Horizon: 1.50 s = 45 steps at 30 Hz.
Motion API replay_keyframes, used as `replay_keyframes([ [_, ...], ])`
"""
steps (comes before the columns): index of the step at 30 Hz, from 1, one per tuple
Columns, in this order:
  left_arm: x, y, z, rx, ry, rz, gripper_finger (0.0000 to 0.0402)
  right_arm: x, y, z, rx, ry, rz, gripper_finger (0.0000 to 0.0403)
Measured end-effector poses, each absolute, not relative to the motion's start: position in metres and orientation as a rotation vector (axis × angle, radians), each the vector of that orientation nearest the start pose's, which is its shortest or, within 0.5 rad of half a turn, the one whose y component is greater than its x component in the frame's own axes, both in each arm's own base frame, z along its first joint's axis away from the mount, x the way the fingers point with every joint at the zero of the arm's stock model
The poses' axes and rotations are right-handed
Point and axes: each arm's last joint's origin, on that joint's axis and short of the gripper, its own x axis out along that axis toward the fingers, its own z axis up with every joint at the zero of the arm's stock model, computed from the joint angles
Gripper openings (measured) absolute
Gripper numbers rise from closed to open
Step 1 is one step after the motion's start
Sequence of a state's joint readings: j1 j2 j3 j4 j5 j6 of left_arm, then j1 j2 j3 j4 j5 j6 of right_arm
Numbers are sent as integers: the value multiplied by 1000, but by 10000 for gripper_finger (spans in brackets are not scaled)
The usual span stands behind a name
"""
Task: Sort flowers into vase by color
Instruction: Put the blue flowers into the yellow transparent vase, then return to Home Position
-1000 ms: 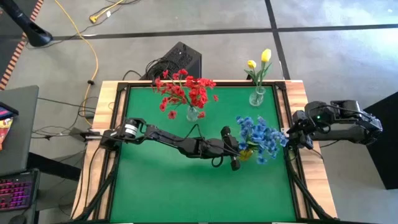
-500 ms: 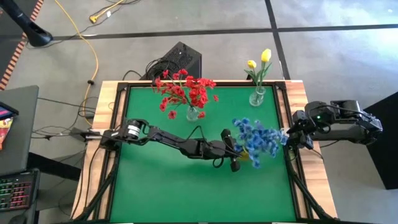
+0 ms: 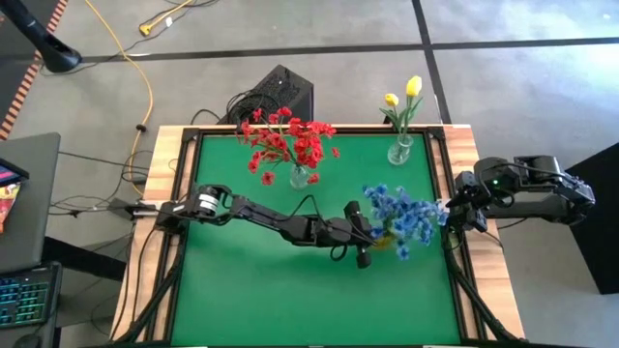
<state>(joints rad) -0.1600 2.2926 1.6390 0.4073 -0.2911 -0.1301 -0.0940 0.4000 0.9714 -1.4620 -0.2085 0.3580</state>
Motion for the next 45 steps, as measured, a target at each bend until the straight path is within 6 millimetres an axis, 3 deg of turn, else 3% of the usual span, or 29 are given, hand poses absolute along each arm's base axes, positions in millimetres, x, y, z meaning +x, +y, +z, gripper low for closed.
replay_keyframes([
  [10, 500, -73, 206, -11, 316, 144, 110, 11, 5, 315, 468, 894, -52, 239],
  [14, 495, -72, 226, 11, 280, 138, 118, 11, 5, 315, 468, 894, -52, 239],
  [19, 488, -72, 235, 34, 335, 108, 119, 11, 5, 315, 468, 894, -52, 239],
  [23, 472, -69, 261, 37, 380, 117, 119, 11, 5, 315, 468, 894, -52, 239],
  [29, 436, -63, 292, 7, 553, 142, 119, 11, 5, 315, 468, 894, -52, 239],
  [37, 384, -67, 350, -14, 557, 134, 119, 11, 5, 315, 468, 894, -52, 239],
  [45, 299, -77, 408, 145, 551, 224, 119, 11, 5, 315, 468, 894, -52, 239],
])
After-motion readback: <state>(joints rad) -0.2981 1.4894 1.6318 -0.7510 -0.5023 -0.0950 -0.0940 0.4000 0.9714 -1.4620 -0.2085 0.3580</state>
